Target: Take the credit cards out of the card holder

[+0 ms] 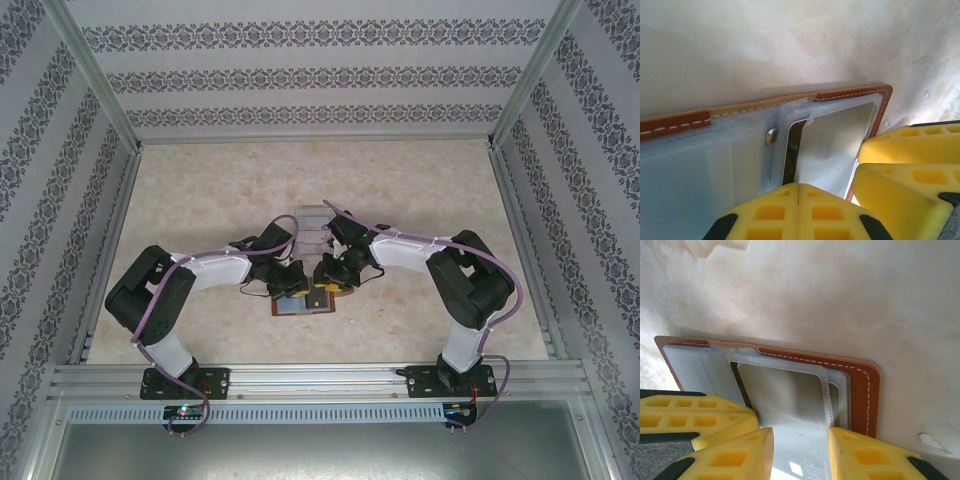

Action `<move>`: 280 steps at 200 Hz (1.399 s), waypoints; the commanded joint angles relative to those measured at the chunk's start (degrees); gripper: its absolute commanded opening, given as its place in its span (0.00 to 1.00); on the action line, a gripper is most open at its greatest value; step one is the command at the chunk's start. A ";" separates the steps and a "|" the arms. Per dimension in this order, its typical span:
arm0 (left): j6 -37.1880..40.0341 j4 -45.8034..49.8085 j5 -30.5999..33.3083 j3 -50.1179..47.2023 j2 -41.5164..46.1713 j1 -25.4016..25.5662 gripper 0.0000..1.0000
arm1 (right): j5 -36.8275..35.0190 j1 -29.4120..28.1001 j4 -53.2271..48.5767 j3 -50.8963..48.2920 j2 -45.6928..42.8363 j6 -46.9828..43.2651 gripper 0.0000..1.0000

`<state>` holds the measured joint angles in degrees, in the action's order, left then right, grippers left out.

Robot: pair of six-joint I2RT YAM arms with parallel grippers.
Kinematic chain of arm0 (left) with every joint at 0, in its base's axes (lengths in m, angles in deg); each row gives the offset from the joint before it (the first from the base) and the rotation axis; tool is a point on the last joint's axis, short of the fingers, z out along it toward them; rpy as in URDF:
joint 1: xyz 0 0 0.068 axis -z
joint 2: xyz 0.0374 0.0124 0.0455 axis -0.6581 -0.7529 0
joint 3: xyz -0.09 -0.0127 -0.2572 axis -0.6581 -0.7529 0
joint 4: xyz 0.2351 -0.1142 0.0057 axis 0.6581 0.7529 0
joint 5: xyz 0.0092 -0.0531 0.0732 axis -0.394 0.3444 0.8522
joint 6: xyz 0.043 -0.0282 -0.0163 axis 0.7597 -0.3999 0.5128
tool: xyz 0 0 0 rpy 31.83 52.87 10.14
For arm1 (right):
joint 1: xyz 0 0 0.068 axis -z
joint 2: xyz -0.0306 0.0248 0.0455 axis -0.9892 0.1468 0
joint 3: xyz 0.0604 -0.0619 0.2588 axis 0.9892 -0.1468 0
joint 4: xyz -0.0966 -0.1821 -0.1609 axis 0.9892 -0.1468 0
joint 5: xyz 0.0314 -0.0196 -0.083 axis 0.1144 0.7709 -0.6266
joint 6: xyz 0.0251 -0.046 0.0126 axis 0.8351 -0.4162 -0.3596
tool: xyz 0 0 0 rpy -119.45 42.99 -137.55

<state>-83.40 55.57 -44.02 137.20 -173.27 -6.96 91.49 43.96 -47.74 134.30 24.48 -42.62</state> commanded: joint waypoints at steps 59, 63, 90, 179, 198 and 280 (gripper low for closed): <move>2.21 6.79 3.63 0.71 2.29 0.73 0.00 | -0.85 0.44 -0.77 -0.66 1.02 -0.92 0.36; 2.25 6.89 3.67 0.72 2.36 0.73 0.00 | -0.91 0.43 -0.85 -0.65 1.02 -0.98 0.36; 2.38 6.81 3.56 1.10 2.33 0.65 0.00 | -1.19 0.40 -1.38 -0.37 0.30 -0.91 0.36; 1.86 3.68 0.53 1.98 -0.14 0.79 0.00 | -0.17 0.33 -1.15 0.51 -3.74 -0.23 0.36; 1.85 3.12 0.06 2.11 -0.62 0.79 0.00 | 1.34 0.06 -0.17 0.67 -2.41 -0.12 0.35; 2.19 3.91 0.20 2.15 -0.86 0.97 0.00 | -1.85 -0.29 -2.28 0.45 1.89 -1.34 0.35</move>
<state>-82.11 58.44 -44.11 138.49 -173.80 -6.92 92.13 43.93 -47.78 134.34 25.05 -42.64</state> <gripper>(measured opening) 0.046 0.354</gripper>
